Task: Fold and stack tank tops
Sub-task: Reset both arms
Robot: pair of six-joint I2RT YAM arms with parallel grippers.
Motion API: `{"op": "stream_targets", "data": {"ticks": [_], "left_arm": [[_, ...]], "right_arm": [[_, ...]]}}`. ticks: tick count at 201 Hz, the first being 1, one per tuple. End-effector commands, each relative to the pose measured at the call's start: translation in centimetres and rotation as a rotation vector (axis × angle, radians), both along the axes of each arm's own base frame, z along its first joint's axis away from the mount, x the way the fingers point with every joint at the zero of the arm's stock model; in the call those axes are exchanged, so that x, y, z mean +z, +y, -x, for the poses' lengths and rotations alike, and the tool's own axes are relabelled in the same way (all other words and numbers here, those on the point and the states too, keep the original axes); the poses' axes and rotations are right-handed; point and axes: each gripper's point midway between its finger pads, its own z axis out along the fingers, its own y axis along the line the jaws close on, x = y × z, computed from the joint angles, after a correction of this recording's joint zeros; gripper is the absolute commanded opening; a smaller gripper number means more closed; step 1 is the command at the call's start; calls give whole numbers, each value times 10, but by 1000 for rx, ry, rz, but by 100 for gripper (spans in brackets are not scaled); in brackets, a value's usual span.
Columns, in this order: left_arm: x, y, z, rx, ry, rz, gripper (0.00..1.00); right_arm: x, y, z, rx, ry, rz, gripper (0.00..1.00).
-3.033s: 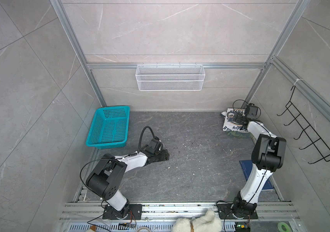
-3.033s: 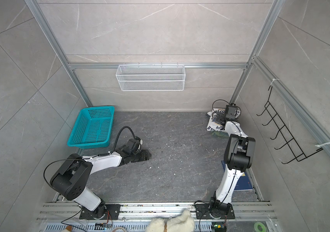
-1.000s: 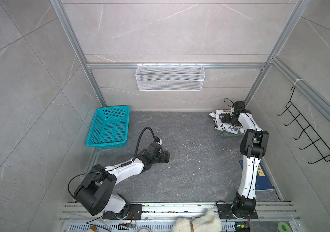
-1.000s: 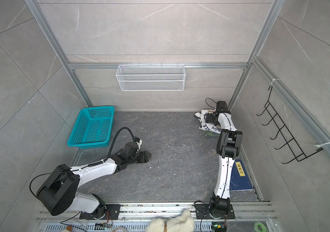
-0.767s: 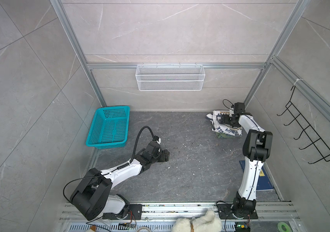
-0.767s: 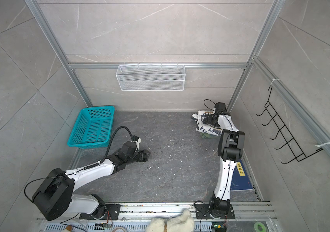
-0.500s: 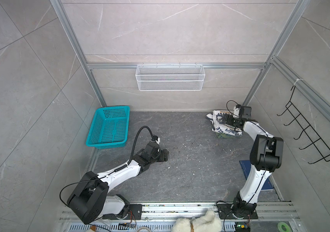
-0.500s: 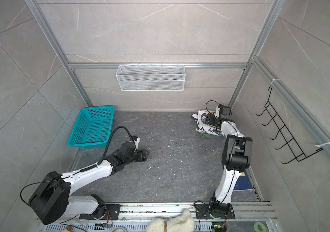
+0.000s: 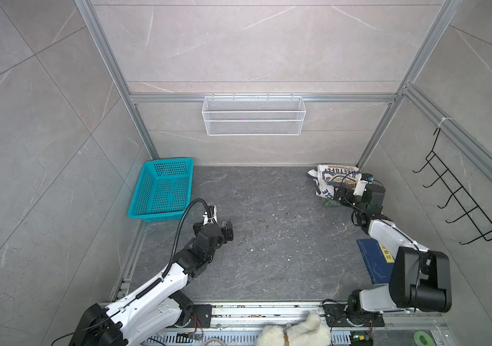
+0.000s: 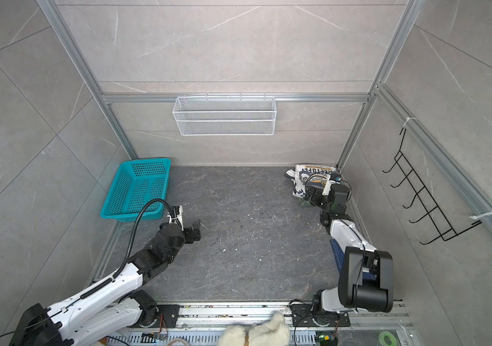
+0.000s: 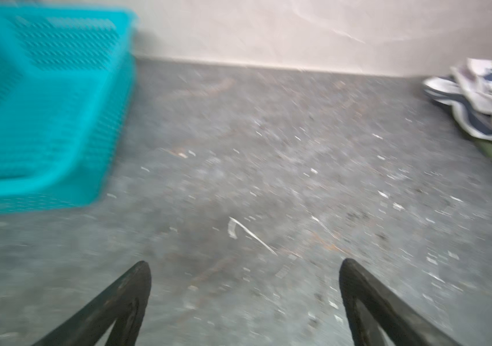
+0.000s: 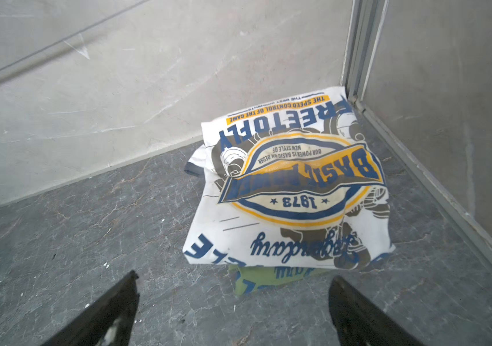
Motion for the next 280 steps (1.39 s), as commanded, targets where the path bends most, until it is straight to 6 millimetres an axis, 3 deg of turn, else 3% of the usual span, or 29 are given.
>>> {"op": "stream_targets", "data": {"ticks": [1, 24, 38, 84, 108, 126, 154, 170, 206, 280], "left_arm": [[32, 48, -8, 197, -169, -167, 100], [20, 80, -15, 281, -141, -213, 100], [5, 83, -23, 234, -124, -235, 100], [-49, 73, -48, 93, -49, -299, 100], [-51, 74, -59, 34, -100, -247, 100], [-56, 71, -65, -17, -101, -269, 100], [-64, 100, -69, 78, -121, -189, 100], [-76, 105, -73, 47, -104, -136, 100], [-80, 124, -86, 128, -52, -103, 100], [-83, 127, -87, 147, -17, -93, 100]], "right_arm": [[-12, 9, 21, -32, -12, 95, 99], [-47, 7, 45, -62, 48, 134, 99], [-60, 9, 52, -49, 41, 153, 100], [-64, 59, 45, 181, 2, 209, 100], [-61, 82, 47, 266, -45, 257, 99], [-64, 81, 46, 258, -104, 279, 99], [-79, 82, 39, 267, -64, 277, 100], [-81, 73, 37, 217, -83, 261, 100], [-83, 64, 35, 169, -60, 268, 99], [-83, 66, 35, 173, -56, 268, 99]]}}
